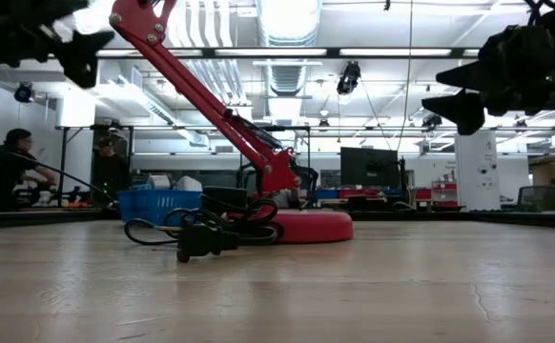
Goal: Pick & Place Office items
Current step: Return to Home Position
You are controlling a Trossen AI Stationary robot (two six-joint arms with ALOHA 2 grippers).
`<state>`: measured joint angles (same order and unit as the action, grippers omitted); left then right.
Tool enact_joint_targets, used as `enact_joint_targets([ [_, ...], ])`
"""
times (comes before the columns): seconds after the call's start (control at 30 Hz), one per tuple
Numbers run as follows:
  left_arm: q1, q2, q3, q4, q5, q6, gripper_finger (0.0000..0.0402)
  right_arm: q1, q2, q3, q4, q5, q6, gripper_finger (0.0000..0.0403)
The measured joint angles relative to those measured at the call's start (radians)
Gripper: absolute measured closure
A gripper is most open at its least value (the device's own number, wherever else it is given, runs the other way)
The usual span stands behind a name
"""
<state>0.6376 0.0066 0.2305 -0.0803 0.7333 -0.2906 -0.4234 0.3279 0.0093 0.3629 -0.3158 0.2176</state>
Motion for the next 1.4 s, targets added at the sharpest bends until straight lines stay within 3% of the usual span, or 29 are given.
enact_joint_targets([
  [0.13, -0.05, -0.003, -0.02, 0.027, 0.004, -0.006, 0.0156, 0.0, 0.001, 0.0, 0.004, -0.043, -0.004, 0.0076],
  [0.3, -0.133, -0.004, -0.051, 0.029, -0.069, 0.021, 0.0156, 0.0, 0.0, 0.0, 0.009, -0.08, -0.007, 0.0076],
  [0.47, -0.271, -0.004, -0.099, 0.06, -0.293, 0.079, 0.0156, 0.0, 0.0, 0.0, 0.009, -0.08, -0.008, 0.0076],
  [0.7, -0.578, -0.004, -0.203, 0.196, -0.649, 0.179, 0.0156, 0.0, 0.002, 0.0, 0.002, -0.081, -0.007, 0.0076],
  [0.83, -0.733, -0.004, -0.205, 0.193, -0.776, 0.235, 0.0156, 0.0, 0.002, 0.0, 0.001, -0.086, -0.007, 0.0076],
  [1.0, -0.82, -0.004, -0.173, 0.089, -0.768, 0.27, 0.0156, 0.001, -0.001, 0.0, 0.015, -0.19, -0.008, 0.0076],
  [1.2, -0.825, -0.005, -0.154, 0.035, -0.606, 0.249, 0.0156, 0.0, 0.003, 0.0, 0.021, -0.217, -0.012, 0.0076],
  [1.4, -0.816, -0.005, -0.221, 0.097, -0.653, 0.278, 0.0156, 0.0, 0.007, 0.0, 0.032, -0.206, -0.052, 0.0076],
])
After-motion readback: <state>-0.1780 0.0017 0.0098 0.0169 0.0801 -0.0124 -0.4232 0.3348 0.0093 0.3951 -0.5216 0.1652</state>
